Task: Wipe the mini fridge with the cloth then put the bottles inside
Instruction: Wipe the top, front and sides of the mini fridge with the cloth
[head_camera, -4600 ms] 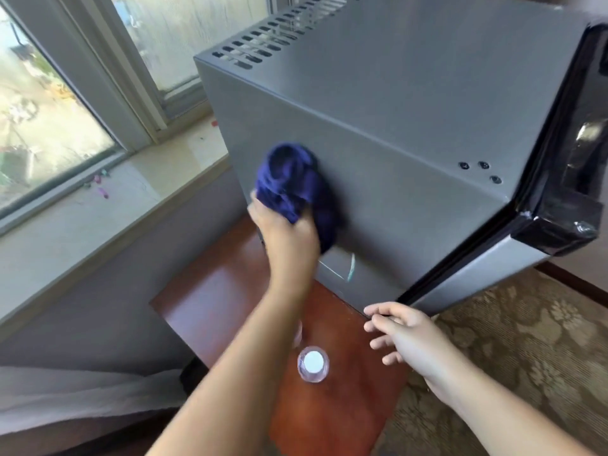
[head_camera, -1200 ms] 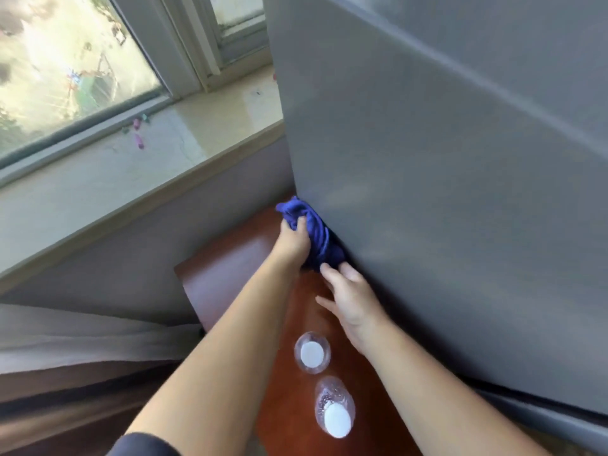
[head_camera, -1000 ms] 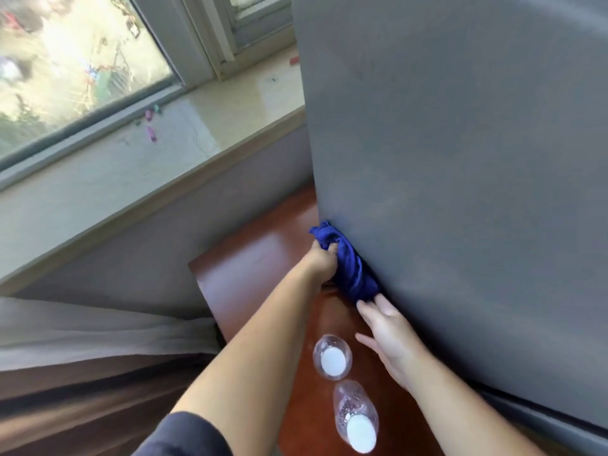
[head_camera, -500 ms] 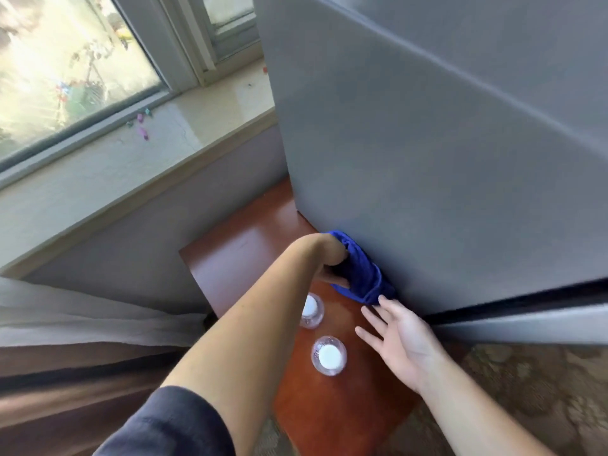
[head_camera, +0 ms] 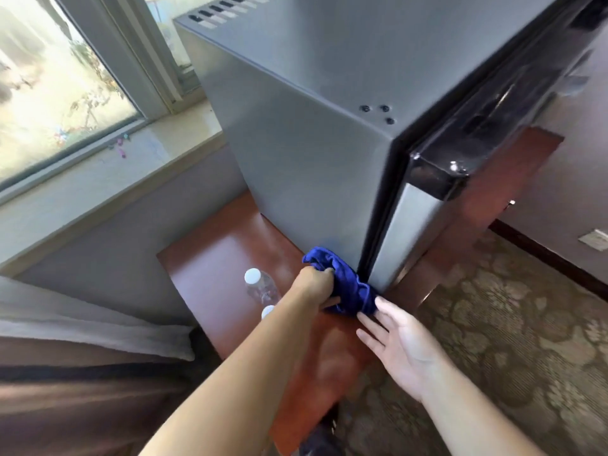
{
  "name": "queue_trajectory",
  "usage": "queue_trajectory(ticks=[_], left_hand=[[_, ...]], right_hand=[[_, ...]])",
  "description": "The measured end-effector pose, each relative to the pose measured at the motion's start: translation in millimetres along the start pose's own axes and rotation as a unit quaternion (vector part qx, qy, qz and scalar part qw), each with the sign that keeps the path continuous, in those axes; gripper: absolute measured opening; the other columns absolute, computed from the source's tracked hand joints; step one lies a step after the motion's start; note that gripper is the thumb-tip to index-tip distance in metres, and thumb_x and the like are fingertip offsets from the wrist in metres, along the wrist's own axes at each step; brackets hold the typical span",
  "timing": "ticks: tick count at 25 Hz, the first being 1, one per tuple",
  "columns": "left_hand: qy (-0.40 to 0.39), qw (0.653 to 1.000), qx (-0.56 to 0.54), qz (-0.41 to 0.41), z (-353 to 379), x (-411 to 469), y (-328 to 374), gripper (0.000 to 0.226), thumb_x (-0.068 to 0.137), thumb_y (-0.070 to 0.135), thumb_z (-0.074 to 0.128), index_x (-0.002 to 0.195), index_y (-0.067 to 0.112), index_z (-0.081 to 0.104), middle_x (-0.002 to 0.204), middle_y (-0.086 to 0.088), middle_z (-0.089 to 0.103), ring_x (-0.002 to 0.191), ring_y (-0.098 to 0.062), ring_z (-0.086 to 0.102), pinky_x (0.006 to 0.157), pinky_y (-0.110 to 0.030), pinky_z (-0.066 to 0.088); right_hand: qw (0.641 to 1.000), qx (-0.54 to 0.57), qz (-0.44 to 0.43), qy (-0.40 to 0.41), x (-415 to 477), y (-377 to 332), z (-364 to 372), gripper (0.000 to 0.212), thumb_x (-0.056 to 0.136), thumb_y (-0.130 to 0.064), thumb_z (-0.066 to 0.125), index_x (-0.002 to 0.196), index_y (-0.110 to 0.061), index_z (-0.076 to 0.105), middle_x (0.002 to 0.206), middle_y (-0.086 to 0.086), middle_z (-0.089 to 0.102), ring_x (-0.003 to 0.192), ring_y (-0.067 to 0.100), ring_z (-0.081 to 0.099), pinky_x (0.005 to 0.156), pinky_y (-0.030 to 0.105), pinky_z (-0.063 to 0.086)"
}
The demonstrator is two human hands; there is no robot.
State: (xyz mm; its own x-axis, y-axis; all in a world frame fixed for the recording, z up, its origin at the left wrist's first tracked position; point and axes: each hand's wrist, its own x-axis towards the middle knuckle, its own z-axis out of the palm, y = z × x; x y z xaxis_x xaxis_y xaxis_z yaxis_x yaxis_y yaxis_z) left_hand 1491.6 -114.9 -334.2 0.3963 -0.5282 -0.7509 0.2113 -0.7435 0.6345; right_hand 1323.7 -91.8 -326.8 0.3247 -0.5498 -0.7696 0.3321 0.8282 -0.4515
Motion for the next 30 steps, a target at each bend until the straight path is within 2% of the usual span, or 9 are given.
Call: queue_trajectory(ticks=[3,5,8,12,17,20,24,27,30], left_hand=[[0.012,0.997,-0.068,0.037,-4,-36,2,0.025,0.103,0.021,0.054,0.116,0.003,0.064,0.107,-0.015,0.07,0.077,-0.021,0.069,0.056,-0.027,0.06],[0.031,0.988,-0.118,0.092,-14,-67,21,0.024,0.103,0.025,0.056,0.106,0.004,0.068,0.087,-0.01,0.07,0.056,-0.015,0.068,0.049,-0.024,0.056],[0.042,0.963,-0.183,0.195,-34,-126,59,0.023,0.101,0.031,0.061,0.095,0.01,0.071,0.067,0.001,0.07,0.044,-0.01,0.064,0.05,-0.022,0.055],[0.022,0.925,-0.205,0.32,-57,-202,106,0.017,0.098,0.036,0.065,0.1,0.02,0.072,0.084,0.0,0.081,0.067,-0.015,0.076,0.063,-0.023,0.061],[0.071,0.893,-0.085,0.437,-62,-222,122,0.027,0.088,0.033,0.078,0.114,0.032,0.069,0.102,0.008,0.081,0.096,-0.01,0.077,0.088,-0.036,0.062],[0.156,0.889,-0.002,0.431,-54,-193,109,0.052,0.078,0.041,0.08,0.126,0.041,0.06,0.104,0.022,0.077,0.098,0.003,0.072,0.092,-0.025,0.056],[0.177,0.917,-0.004,0.358,-37,-140,70,0.061,0.081,0.034,0.077,0.134,0.048,0.05,0.101,0.025,0.074,0.093,0.011,0.068,0.074,-0.002,0.047],[0.118,0.958,-0.02,0.26,-26,-92,36,0.058,0.074,0.037,0.07,0.128,0.045,0.052,0.099,0.018,0.076,0.096,-0.008,0.073,0.089,-0.029,0.057],[0.07,0.975,-0.033,0.206,-30,-53,26,0.055,0.065,0.036,0.066,0.119,0.04,0.056,0.101,0.013,0.078,0.098,-0.012,0.075,0.095,-0.044,0.058]], right_hand=[[0.998,0.009,-0.055,-0.035,-38,-13,16,0.046,0.099,-0.01,0.058,0.145,-0.01,0.051,0.134,0.01,0.068,0.125,0.024,0.063,0.1,0.039,0.05],[0.99,-0.012,-0.12,-0.075,-73,-22,34,0.034,0.099,-0.006,0.056,0.131,-0.014,0.062,0.115,0.002,0.078,0.113,0.016,0.071,0.105,0.039,0.048],[0.96,-0.056,-0.226,-0.153,-123,-34,65,0.036,0.097,-0.004,0.057,0.129,-0.02,0.062,0.119,-0.003,0.077,0.109,0.005,0.072,0.105,0.035,0.047],[0.912,-0.105,-0.32,-0.235,-158,-49,98,0.07,0.087,-0.01,0.067,0.152,-0.022,0.043,0.145,-0.008,0.061,0.135,0.003,0.054,0.119,0.039,0.037],[0.882,-0.143,-0.332,-0.301,-171,-60,119,0.056,0.1,-0.008,0.056,0.151,-0.03,0.044,0.145,-0.018,0.059,0.137,-0.004,0.049,0.118,0.037,0.034],[0.894,-0.157,-0.296,-0.298,-152,-54,118,0.051,0.102,-0.011,0.052,0.147,-0.034,0.048,0.141,-0.02,0.062,0.135,-0.003,0.052,0.117,0.036,0.034],[0.944,-0.139,-0.208,-0.216,-103,-34,105,0.042,0.096,-0.012,0.06,0.13,-0.036,0.06,0.131,-0.012,0.071,0.128,0.007,0.062,0.118,0.038,0.037],[0.967,-0.144,-0.146,-0.154,-74,-23,94,0.065,0.087,-0.017,0.072,0.148,-0.024,0.05,0.134,-0.003,0.069,0.127,0.012,0.063,0.12,0.04,0.035],[0.969,-0.186,-0.126,-0.107,-51,-15,91,0.057,0.096,-0.015,0.062,0.149,-0.027,0.048,0.134,-0.018,0.064,0.116,-0.008,0.057,0.117,0.037,0.035]])
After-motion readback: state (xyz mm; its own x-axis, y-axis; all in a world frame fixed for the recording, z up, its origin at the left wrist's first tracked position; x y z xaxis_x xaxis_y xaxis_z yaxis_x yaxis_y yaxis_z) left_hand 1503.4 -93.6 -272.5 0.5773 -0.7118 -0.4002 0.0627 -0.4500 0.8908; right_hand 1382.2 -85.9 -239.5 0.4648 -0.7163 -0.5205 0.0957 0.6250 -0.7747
